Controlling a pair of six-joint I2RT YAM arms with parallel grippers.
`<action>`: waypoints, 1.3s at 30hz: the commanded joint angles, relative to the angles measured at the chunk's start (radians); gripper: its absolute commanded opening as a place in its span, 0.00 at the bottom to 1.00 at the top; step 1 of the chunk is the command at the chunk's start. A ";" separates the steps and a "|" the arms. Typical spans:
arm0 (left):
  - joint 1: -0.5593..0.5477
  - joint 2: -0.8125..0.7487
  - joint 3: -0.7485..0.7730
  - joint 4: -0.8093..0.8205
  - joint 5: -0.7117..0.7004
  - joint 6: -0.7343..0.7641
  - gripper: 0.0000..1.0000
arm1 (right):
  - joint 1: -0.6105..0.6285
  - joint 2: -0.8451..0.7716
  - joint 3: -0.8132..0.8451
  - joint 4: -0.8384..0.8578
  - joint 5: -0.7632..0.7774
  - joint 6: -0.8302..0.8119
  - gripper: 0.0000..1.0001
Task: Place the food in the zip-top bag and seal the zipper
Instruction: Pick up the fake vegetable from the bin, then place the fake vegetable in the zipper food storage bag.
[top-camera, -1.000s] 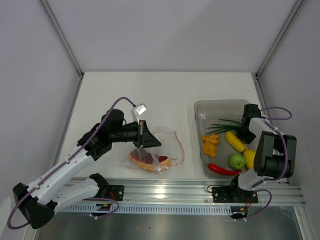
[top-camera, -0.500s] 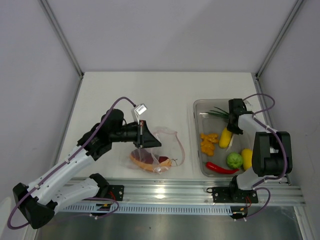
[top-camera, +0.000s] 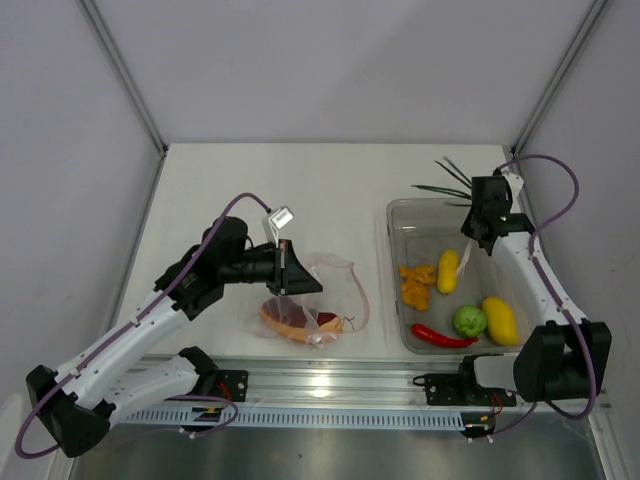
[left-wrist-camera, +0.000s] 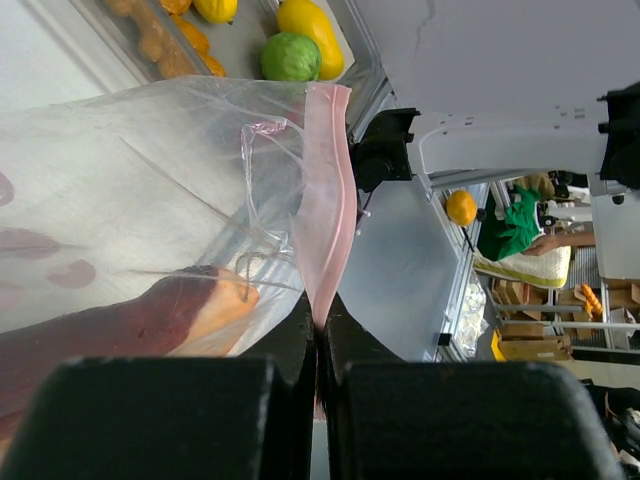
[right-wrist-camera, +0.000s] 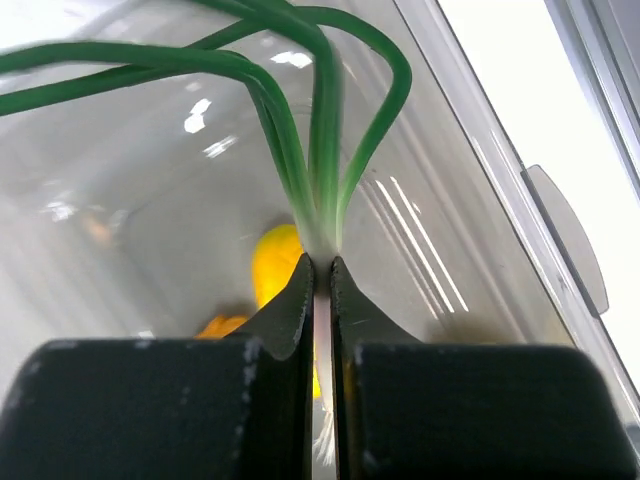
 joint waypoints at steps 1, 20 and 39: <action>0.013 0.019 0.059 0.010 0.011 -0.021 0.01 | 0.011 -0.133 0.061 -0.054 -0.100 -0.015 0.00; 0.026 0.061 0.099 0.008 -0.049 -0.093 0.00 | 0.123 -0.550 -0.035 -0.043 -1.250 0.290 0.00; 0.027 0.006 0.126 -0.019 -0.054 -0.099 0.01 | 0.387 -0.619 -0.044 -0.241 -1.480 0.336 0.00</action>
